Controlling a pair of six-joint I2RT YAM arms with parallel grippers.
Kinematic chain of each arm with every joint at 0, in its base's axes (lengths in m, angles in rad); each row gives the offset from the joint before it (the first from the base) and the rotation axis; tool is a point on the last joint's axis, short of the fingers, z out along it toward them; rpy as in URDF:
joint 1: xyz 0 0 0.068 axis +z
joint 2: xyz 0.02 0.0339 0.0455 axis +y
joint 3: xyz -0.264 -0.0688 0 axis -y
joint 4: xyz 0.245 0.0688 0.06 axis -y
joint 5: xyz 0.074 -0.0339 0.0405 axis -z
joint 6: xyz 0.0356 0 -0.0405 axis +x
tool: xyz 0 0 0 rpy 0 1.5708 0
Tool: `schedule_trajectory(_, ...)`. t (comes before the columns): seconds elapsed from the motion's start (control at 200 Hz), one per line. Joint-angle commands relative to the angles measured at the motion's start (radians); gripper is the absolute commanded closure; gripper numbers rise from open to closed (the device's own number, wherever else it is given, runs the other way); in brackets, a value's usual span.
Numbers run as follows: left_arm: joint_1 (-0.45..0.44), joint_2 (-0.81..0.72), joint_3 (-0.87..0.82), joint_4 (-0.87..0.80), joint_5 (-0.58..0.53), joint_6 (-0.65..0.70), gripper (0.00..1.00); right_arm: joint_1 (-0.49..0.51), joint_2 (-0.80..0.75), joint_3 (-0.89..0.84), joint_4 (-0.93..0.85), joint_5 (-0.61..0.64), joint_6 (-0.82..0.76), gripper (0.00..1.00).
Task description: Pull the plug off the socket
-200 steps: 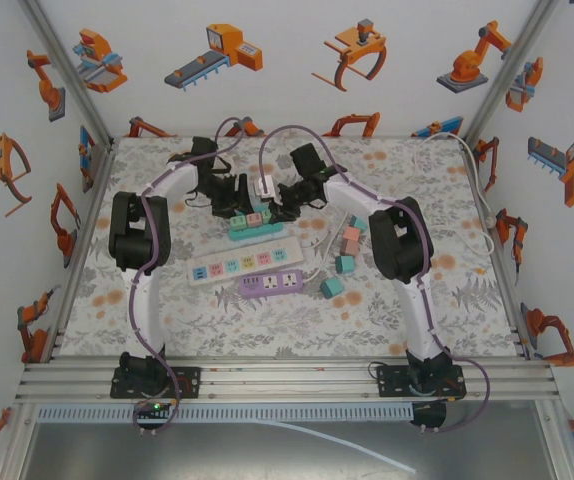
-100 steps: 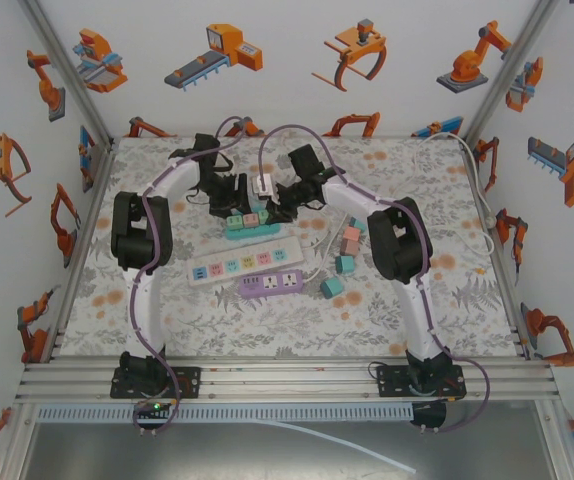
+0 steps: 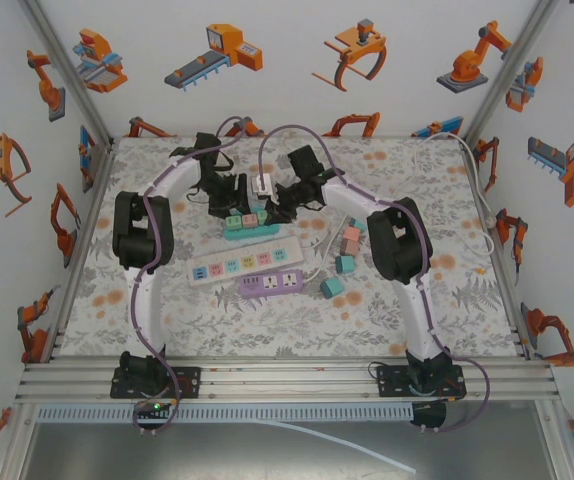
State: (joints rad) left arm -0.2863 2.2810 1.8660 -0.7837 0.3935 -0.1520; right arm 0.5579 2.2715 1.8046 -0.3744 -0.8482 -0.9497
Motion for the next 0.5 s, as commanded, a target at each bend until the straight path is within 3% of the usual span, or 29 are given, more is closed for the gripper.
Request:
schedule_trajectory(0.0, -0.017, 0.117, -0.053, -0.098, -0.211, 0.039, 0.4, 0.02, -0.103, 0.007, 0.1, -0.115, 0.053, 0.91)
schedule_trajectory(0.275, -0.021, 0.119, -0.053, -0.118, -0.238, 0.033, 0.39, 0.019, -0.131, -0.046, 0.246, -0.13, 0.169, 0.92)
schedule_trajectory(0.496, -0.021, 0.125, -0.051, -0.136, -0.215, 0.043, 0.38, 0.032, -0.157, -0.033, 0.048, -0.011, -0.048, 0.95)
